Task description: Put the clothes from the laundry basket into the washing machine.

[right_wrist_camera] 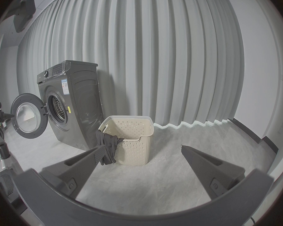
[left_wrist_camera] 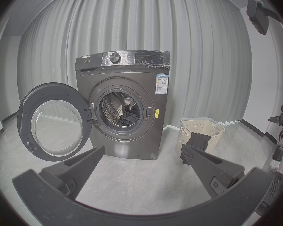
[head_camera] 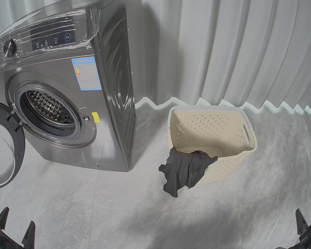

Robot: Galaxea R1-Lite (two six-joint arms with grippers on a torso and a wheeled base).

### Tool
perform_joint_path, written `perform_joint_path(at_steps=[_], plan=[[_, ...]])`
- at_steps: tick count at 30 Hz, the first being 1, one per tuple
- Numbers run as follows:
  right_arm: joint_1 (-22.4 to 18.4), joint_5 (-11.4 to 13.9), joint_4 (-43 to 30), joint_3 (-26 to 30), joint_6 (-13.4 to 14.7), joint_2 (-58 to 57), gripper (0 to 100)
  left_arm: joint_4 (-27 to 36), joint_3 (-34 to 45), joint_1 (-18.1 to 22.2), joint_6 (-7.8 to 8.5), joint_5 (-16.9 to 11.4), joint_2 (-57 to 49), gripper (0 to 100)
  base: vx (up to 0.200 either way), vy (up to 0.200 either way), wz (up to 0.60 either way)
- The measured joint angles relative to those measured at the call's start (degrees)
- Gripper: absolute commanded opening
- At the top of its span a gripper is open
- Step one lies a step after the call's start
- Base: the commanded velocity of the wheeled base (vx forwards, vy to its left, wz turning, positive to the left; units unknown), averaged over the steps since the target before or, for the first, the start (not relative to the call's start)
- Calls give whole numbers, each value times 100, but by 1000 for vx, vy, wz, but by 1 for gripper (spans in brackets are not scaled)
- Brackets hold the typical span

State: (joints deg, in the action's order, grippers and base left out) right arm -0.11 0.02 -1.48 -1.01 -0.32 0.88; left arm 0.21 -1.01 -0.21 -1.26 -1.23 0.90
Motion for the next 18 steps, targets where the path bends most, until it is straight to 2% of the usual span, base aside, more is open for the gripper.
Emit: perform_joint_path(at_steps=[7, 16, 18], plan=[[4, 0, 0, 0, 0, 0, 100, 0, 0, 5, 6, 1, 0, 100, 0, 0, 0], [-13, -23, 2, 0, 11, 2, 100, -2, 0, 5, 13, 1, 2, 100, 0, -200, 0], [-16, -13, 2, 0, 10, 5, 100, 0, 0, 0, 9, 1, 2, 100, 0, 0, 0]])
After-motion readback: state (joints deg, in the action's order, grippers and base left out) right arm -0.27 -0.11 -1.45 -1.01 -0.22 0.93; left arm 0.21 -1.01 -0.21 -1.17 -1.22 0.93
